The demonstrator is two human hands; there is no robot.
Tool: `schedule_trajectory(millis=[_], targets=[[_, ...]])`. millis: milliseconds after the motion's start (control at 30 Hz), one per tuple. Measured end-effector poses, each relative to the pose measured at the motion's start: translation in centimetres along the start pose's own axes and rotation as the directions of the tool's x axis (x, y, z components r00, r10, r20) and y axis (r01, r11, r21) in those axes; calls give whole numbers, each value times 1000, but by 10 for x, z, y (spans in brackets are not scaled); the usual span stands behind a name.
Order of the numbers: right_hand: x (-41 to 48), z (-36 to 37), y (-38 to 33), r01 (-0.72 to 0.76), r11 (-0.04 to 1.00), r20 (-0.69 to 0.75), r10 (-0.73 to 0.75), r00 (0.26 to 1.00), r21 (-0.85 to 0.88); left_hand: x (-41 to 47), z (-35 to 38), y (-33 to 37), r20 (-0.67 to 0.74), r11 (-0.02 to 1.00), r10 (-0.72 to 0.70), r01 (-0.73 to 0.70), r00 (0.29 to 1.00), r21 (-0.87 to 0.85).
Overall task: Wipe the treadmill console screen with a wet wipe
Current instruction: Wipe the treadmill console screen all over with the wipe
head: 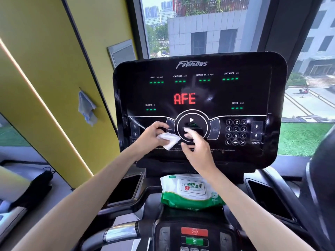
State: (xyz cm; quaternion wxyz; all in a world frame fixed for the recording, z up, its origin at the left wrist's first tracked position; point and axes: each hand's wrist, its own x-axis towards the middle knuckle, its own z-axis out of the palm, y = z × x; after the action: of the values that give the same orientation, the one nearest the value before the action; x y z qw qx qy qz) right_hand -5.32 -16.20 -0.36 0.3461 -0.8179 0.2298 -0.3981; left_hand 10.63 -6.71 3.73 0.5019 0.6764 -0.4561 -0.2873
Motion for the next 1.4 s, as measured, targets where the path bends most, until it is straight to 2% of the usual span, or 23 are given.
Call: schedule_trajectory(millis=[67, 133, 233, 333, 433, 500, 567, 633, 767, 833, 900, 967, 1033, 1133, 1267, 1333, 1400], targets=[[14, 5, -12, -135, 974, 93, 120, 988, 180, -3, -1, 3, 12, 994, -29, 30, 1000, -104], [22, 7, -17, -173, 966, 116, 153, 981, 194, -7, 0, 3, 24, 985, -59, 62, 998, -163], [25, 9, -20, -183, 970, 66, 175, 982, 161, -15, 4, -1, -10, 962, -83, 77, 997, -261], [26, 13, -24, -275, 912, 111, 253, 961, 305, -21, 5, -7, -133, 928, -92, 37, 987, -370], [29, 14, -31, -487, 716, 359, 341, 869, 501, -24, 1, -8, -181, 937, -54, -13, 982, -350], [31, 14, -34, -596, 621, 486, 365, 794, 509, -24, -3, -6, -163, 913, -49, -22, 985, -407], [33, 14, -37, -621, 604, 506, 379, 775, 499, -25, -7, -4, -140, 913, -28, -31, 990, -407], [35, 16, -37, -639, 564, 505, 398, 765, 523, -26, -9, -5, -135, 940, 17, -62, 991, -337], [36, 18, -37, -668, 496, 524, 415, 744, 555, -30, -10, 1, -213, 951, 81, -140, 974, -276], [37, 18, -37, -663, 480, 493, 444, 749, 575, -33, -17, 6, -168, 945, 107, -153, 980, -288], [37, 16, -36, -635, 491, 449, 451, 771, 596, -36, -30, 9, -44, 969, 85, -93, 995, -231], [37, 15, -36, -610, 522, 418, 448, 791, 595, -41, -43, 11, 100, 984, 4, 14, 995, -175], [38, 16, -37, -582, 577, 390, 433, 813, 573, -43, -49, 14, 149, 972, -82, 112, 986, -208], [37, 16, -43, -536, 657, 399, 364, 841, 531, -44, -40, 19, 104, 934, -182, 205, 978, -293], [34, 19, -48, -533, 670, 411, 351, 841, 517, -41, -22, 12, 101, 973, -181, 193, 978, -128], [33, 20, -46, -522, 684, 346, 392, 852, 510, -40, -19, 12, 27, 969, -193, 195, 981, -151], [31, 22, -43, -406, 781, 188, 361, 914, 475, -39, -22, 14, -77, 966, -224, 211, 971, -151]])
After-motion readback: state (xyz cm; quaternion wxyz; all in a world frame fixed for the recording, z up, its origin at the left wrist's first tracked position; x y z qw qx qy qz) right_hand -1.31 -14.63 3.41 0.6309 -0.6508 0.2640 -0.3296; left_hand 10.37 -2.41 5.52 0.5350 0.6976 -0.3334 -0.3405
